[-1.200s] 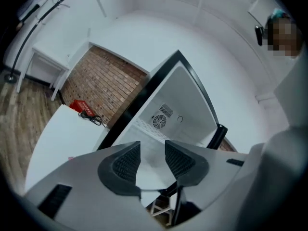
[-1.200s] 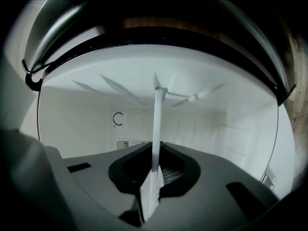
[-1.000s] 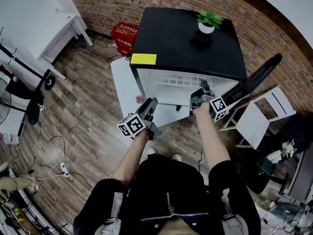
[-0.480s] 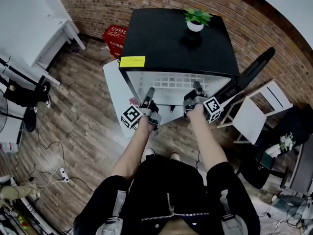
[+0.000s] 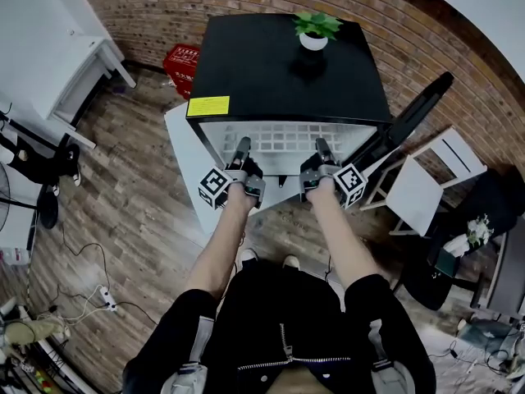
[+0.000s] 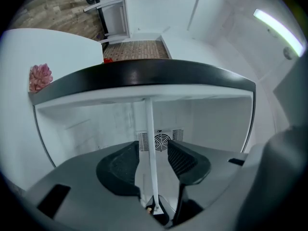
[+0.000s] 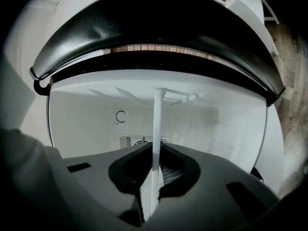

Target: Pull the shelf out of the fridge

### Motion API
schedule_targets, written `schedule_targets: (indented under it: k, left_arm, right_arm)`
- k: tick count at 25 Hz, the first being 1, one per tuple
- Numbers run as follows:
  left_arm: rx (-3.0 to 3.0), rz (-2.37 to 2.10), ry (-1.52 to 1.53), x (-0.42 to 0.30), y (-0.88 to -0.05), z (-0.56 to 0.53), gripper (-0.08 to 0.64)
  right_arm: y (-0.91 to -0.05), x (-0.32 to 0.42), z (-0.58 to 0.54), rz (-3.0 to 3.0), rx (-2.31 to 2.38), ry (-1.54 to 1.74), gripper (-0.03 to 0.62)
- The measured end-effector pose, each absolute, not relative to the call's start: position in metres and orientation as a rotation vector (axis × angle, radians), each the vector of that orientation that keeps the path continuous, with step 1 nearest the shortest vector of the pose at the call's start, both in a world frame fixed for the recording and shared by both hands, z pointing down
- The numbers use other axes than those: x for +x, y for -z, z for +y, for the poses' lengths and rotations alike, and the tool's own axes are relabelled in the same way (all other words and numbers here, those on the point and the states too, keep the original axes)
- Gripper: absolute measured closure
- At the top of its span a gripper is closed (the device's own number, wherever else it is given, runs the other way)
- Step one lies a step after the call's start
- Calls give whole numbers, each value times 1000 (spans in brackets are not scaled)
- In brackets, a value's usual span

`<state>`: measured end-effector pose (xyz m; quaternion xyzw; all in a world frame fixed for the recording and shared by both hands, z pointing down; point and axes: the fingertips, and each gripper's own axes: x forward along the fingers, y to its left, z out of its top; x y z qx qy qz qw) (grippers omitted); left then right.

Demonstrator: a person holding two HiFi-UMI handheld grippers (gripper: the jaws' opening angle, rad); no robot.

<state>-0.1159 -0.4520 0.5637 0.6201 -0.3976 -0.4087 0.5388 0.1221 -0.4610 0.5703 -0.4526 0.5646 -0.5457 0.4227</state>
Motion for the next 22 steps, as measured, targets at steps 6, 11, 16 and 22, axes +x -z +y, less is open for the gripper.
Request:
schedule_targets:
  k: [6,11,16,22]
  left_arm:
    - [1458,-949,974,-115,-567,-451,484]
    - [1438,-942,993,-116,-569,-443,515]
    - [1429,-932,993,-116,-572,-435,517]
    - [1426,-913,992,-116,-572,-423,518]
  right_arm:
    - [-573,123,-450,1429,-1133,1372,565]
    - [-571,122,-442,1439,-1117,1381,565]
    - [-573,123,-433,1450,-1110,1389,565]
    - [-573,122,-422,1459,-1107,1395,565]
